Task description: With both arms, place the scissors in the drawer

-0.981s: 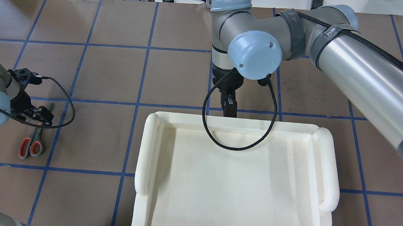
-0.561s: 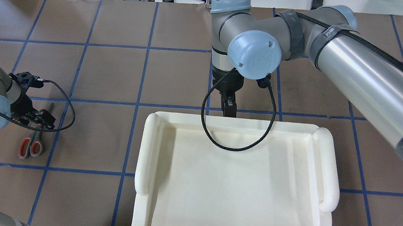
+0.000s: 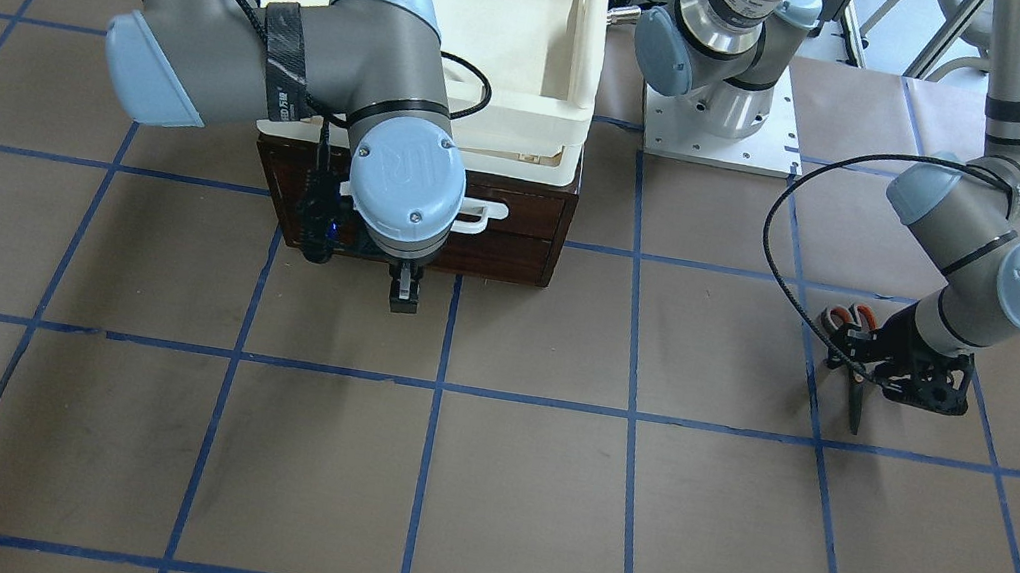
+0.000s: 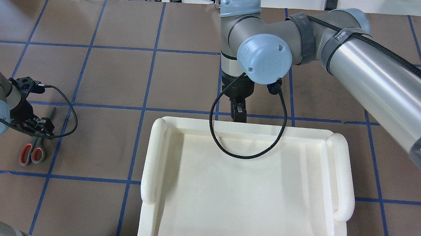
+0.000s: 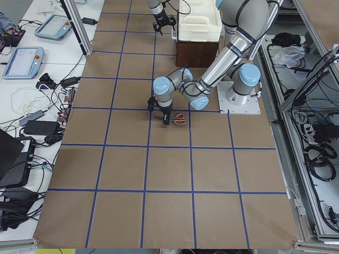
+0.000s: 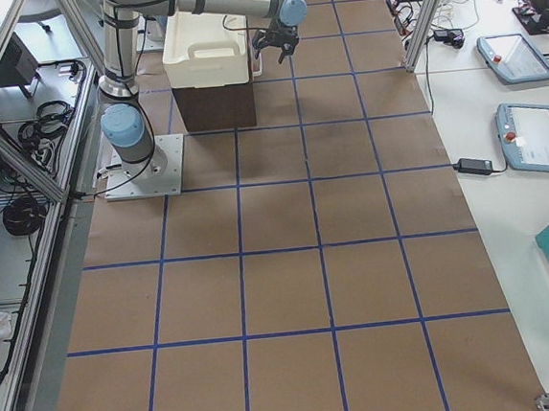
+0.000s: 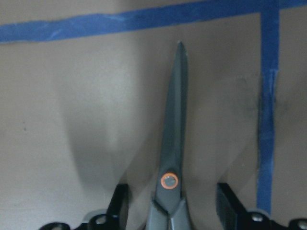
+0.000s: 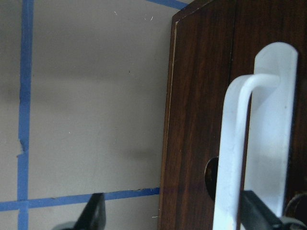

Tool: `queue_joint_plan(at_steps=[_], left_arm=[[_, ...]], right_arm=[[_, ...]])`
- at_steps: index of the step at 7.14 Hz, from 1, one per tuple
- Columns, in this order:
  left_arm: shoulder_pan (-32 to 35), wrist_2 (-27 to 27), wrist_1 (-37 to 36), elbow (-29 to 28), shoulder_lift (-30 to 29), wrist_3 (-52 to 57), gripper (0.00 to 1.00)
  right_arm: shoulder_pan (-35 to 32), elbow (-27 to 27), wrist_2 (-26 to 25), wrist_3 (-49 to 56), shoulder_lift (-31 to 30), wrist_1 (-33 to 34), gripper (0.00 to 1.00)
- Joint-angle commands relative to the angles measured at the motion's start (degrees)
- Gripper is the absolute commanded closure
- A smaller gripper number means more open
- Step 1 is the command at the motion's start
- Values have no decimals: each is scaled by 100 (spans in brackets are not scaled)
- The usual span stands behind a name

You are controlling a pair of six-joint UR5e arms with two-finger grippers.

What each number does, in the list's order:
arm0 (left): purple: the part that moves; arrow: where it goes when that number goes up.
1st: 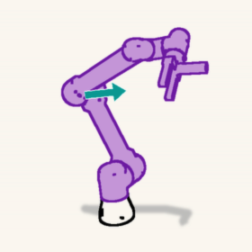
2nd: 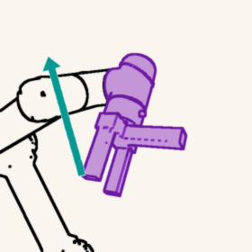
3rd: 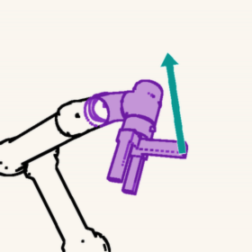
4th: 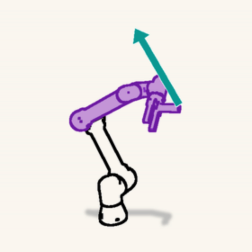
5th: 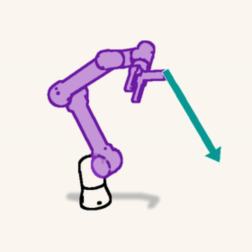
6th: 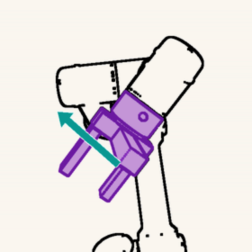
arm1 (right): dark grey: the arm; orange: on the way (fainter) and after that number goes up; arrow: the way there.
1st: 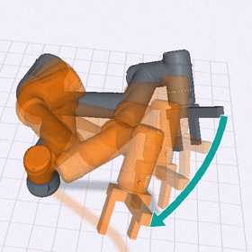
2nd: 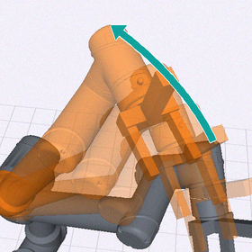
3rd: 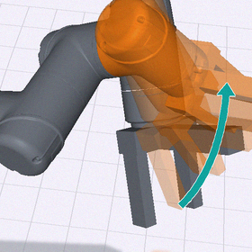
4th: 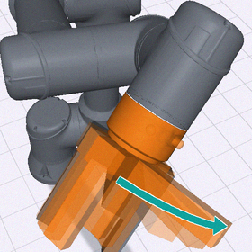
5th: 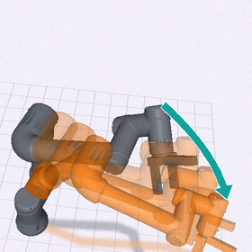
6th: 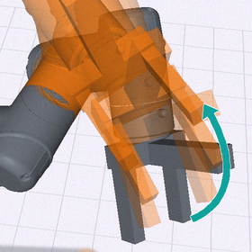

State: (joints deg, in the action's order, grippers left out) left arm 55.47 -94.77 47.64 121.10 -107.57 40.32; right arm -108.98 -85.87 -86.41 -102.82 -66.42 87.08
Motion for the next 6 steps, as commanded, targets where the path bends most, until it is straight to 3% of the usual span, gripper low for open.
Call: queue_joint_plan(at_steps=[1, 2, 3, 6], left_arm=[[-1, -7, 26, 1, 8, -7, 66], [8, -15, 34, 1, 25, 11, 94], [8, -16, 35, -8, 26, 20, 100], [8, -16, 96, -16, 104, 11, 100]], right_arm=[[0, 0, 2, 25, 24, 19, 0], [0, 0, 2, 42, 76, 45, 0], [0, -8, 10, 60, 85, 63, 0], [0, -8, 11, 78, 173, 63, 0]])
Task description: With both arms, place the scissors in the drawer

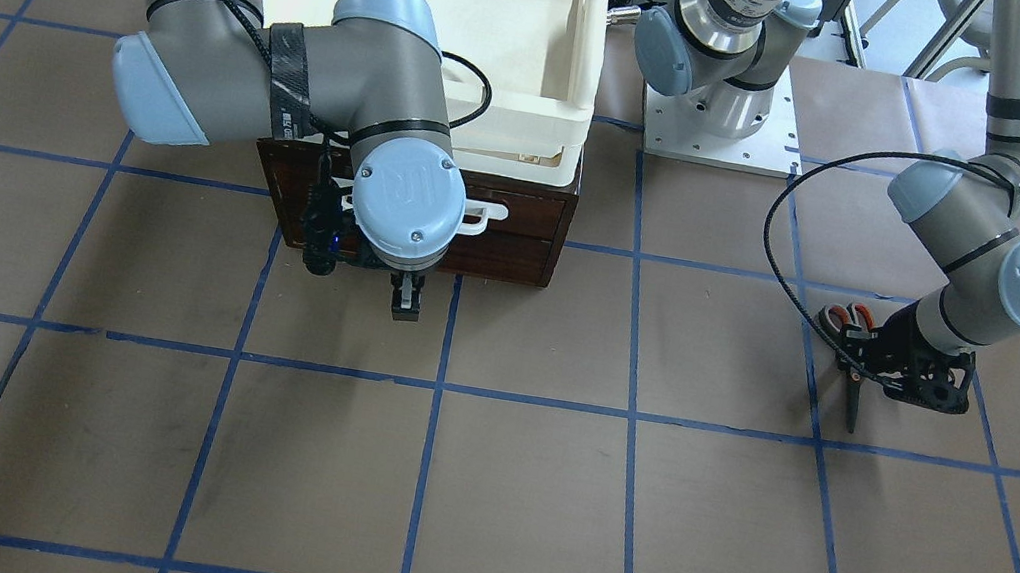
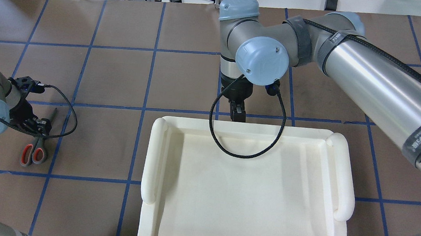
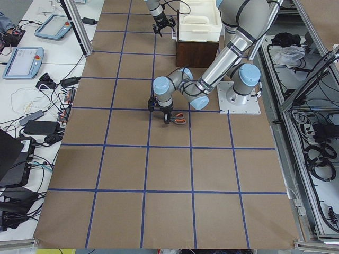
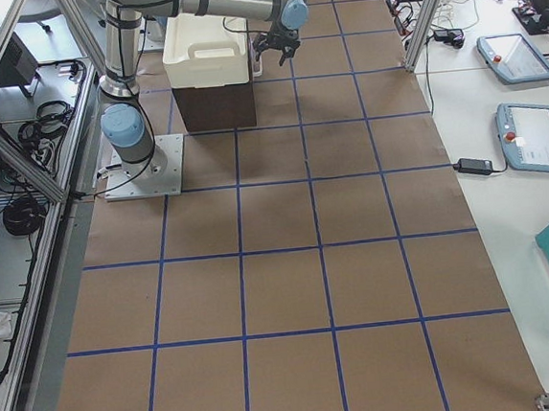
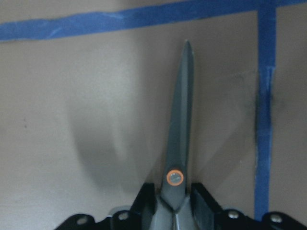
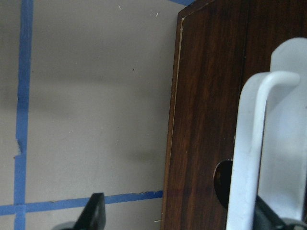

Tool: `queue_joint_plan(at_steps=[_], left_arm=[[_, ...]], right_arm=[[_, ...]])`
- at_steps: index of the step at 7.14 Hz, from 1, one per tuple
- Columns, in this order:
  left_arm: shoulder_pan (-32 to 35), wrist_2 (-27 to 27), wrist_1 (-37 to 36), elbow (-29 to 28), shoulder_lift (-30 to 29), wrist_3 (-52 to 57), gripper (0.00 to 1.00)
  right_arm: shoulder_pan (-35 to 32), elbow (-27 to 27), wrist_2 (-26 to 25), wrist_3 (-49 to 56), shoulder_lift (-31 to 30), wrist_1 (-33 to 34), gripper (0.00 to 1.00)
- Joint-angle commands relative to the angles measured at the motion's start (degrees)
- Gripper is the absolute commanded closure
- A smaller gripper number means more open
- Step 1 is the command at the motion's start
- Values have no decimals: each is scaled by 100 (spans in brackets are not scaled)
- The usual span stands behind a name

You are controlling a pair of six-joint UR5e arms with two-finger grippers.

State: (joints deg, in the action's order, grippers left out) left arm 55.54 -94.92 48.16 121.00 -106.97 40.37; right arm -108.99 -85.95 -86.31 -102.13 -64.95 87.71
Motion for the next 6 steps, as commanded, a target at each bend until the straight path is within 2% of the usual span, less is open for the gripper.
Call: queue_joint_plan(at_steps=[1, 5, 6], left_arm=[[0, 0, 44, -24, 53, 32, 100], [96, 9, 113, -268, 306, 76, 100], [114, 61, 488, -470, 500, 111, 100]], right_arm=[[0, -9, 0, 9, 35, 1, 0], [-105, -27, 1, -9, 96, 10, 0], [-105, -27, 0, 18, 105, 140, 0]])
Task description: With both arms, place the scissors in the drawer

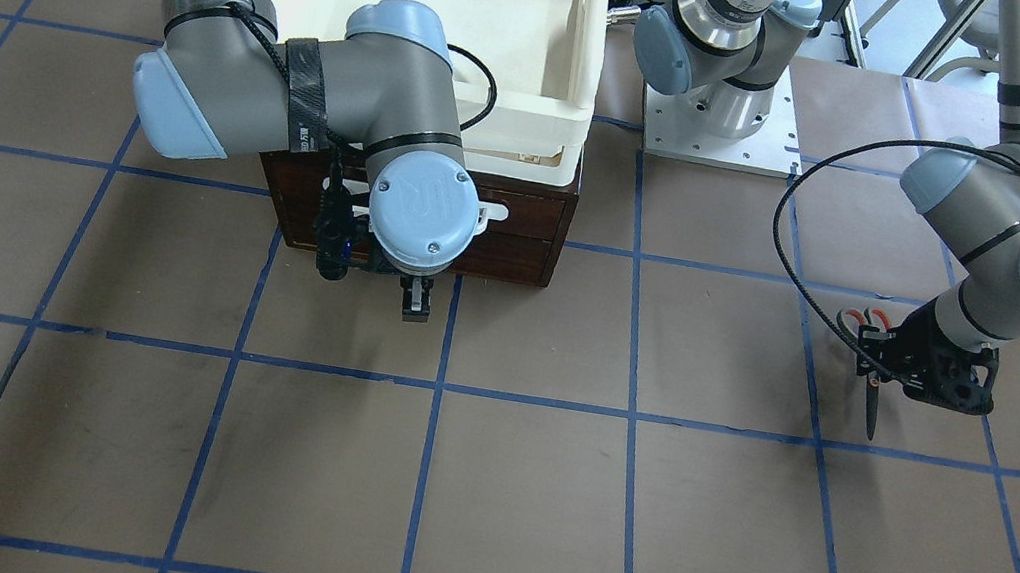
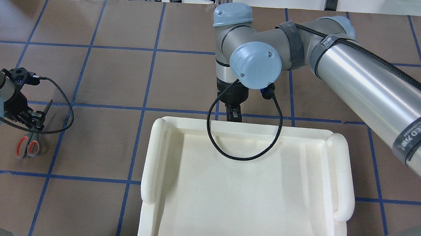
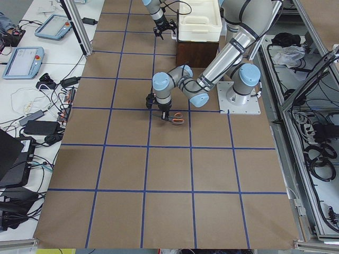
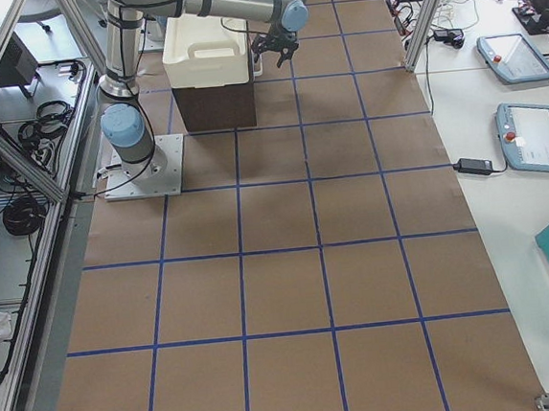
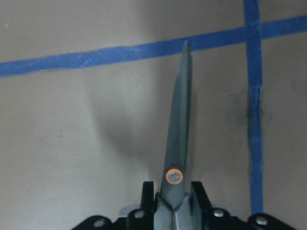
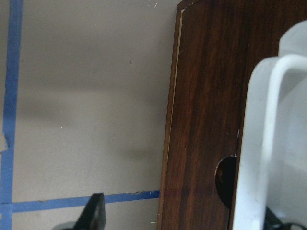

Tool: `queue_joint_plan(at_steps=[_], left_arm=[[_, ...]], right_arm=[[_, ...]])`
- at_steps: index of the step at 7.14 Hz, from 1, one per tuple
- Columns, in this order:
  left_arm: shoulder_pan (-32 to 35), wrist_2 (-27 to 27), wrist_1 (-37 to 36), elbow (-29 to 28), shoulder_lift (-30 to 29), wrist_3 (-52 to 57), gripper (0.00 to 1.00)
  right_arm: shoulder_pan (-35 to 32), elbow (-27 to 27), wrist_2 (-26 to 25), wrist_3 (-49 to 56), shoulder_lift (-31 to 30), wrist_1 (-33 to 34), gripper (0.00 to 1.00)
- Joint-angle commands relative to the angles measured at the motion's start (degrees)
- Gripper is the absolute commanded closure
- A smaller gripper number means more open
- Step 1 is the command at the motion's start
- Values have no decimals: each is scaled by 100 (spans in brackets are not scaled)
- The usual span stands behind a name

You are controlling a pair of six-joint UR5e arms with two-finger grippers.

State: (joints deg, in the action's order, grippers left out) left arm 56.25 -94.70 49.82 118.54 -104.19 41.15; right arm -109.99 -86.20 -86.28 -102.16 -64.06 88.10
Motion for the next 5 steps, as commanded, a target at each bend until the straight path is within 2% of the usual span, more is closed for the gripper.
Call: queue_joint_plan(at_steps=[1, 2, 3, 5], left_arm=[[148, 48, 657, -496, 407, 16, 100], [349, 31, 1252, -890, 539, -98, 100], [499, 48, 2032, -1381, 688, -629, 100], [1331, 57, 3099, -2323, 900, -2060, 100]], right_arm=[[-5, -2, -2, 65, 25, 276, 0], [-5, 16, -20, 126, 7, 408, 0], [3, 59, -29, 266, -2, 462, 0], [3, 77, -73, 634, -10, 751, 0]])
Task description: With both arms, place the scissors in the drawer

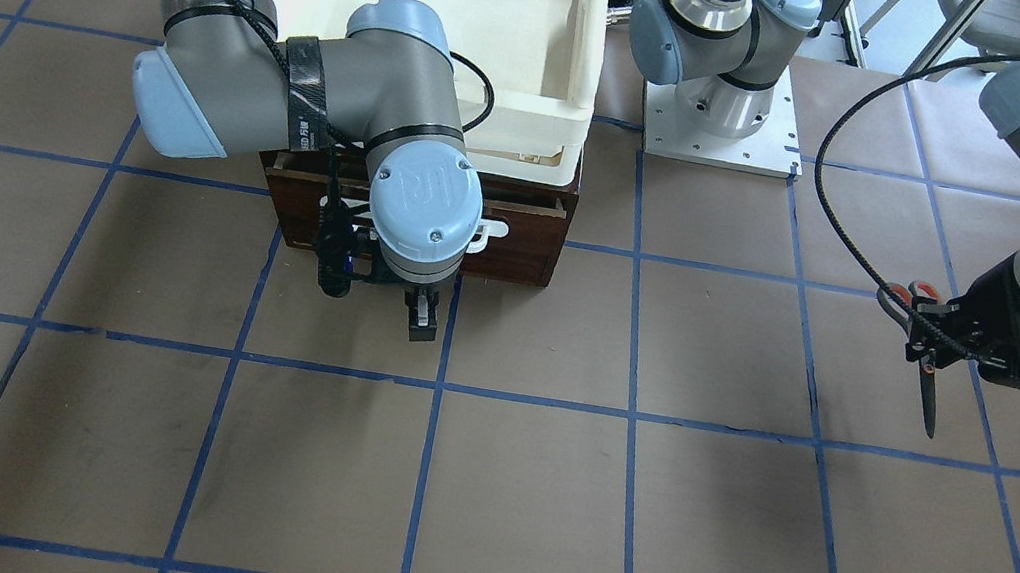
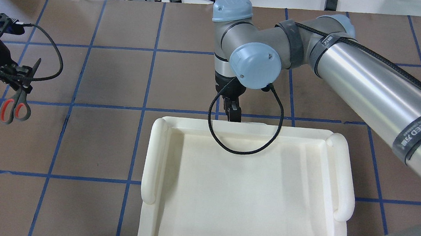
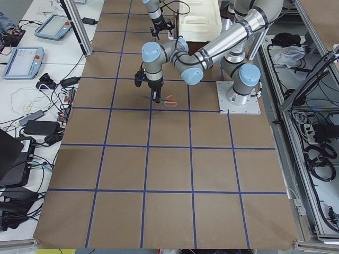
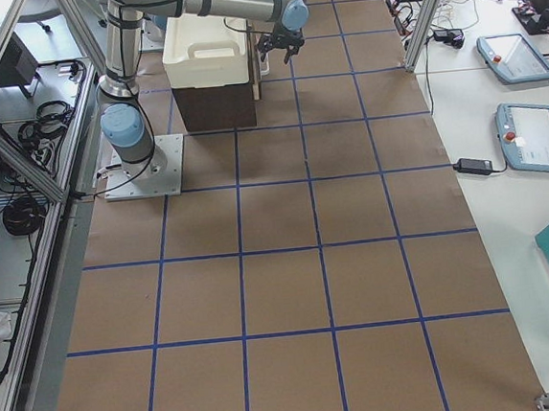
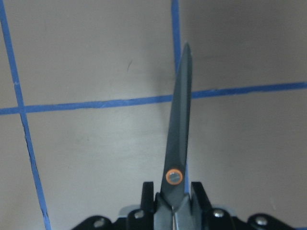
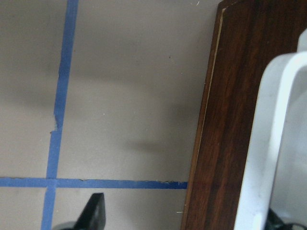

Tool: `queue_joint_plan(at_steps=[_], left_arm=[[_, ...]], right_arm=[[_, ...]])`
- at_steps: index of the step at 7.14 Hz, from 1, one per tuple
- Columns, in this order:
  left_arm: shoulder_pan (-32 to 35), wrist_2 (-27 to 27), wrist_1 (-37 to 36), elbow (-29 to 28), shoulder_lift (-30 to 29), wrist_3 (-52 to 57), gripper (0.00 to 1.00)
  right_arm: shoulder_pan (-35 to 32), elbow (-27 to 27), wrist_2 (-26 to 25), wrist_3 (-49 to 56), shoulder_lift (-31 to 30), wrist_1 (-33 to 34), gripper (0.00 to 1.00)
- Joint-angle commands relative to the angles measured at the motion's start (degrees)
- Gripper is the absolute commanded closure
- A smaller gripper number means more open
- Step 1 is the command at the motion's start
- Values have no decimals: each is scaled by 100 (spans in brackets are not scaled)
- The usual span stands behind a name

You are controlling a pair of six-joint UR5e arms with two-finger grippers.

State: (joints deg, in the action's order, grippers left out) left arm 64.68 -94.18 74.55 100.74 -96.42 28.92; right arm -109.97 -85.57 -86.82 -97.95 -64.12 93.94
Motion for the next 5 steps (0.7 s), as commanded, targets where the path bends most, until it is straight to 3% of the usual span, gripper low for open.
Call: queue_joint_plan(at_steps=[1, 3, 5], left_arm=[[1015, 31, 1101, -990, 132, -1767, 100], [1790, 486, 1553, -1538, 114, -3299, 100], [2547, 427, 1597, -1592, 245, -4042, 100]], right_arm=[[19, 23, -37, 398, 13, 291, 0], [45, 41, -37, 540, 22, 589, 0], [72, 224, -55, 664, 48, 635, 0]])
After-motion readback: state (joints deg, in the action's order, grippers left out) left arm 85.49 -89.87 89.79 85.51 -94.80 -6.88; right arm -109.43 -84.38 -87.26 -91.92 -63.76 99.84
